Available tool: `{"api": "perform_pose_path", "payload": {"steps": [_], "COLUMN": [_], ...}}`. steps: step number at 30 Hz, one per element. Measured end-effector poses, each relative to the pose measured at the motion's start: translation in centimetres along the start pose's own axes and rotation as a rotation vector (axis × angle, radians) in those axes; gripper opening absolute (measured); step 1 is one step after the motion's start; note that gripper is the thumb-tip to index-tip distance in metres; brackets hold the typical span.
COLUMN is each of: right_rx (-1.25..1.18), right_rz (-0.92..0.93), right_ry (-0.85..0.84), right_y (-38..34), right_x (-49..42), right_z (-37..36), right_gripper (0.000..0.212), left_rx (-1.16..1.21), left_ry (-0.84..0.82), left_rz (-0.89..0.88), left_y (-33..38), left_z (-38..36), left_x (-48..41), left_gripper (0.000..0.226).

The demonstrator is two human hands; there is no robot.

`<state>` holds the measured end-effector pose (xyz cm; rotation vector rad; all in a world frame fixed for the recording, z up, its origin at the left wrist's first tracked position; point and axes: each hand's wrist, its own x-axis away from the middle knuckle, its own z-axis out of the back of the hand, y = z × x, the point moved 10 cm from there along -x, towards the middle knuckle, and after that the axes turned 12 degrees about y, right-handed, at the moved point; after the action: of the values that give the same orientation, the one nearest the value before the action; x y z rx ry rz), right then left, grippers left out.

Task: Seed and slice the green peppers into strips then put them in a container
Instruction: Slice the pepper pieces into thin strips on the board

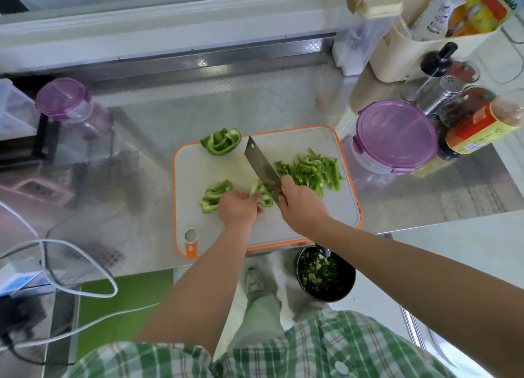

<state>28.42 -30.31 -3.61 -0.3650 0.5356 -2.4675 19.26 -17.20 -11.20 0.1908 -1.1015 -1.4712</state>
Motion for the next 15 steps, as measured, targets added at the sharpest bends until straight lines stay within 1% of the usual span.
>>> {"api": "perform_pose_path", "payload": {"steps": [4, 6, 8, 10, 15], "right_rx": [0.082, 0.123, 0.189, 0.234, 0.271], "right_rz": [0.023, 0.029, 0.036, 0.046, 0.048], "right_ry": [-0.055, -0.069, -0.083, -0.085, -0.082], "right_y": [-0.4, -0.5, -0.8, -1.0, -1.4], "right_x": [0.2, 0.1, 0.1, 0.1, -0.5], "right_z": [-0.7, -1.0, -1.3, -1.5, -2.4], "right_gripper": [0.013, 0.014, 0.022, 0.027, 0.032], "left_rx": [0.034, 0.028, 0.013, 0.005, 0.016], "left_ry": [-0.005, 0.001, 0.007, 0.006, -0.002], "left_rz": [0.030, 0.018, 0.001, -0.005, 0.010], "left_y": [-0.1, 0.1, 0.3, 0.4, 0.2], "left_z": [0.0, 0.1, 0.2, 0.1, 0.1], "left_x": [0.0, 0.1, 0.1, 0.1, 0.0], "left_gripper": [0.028, 0.025, 0.020, 0.019, 0.023]}}
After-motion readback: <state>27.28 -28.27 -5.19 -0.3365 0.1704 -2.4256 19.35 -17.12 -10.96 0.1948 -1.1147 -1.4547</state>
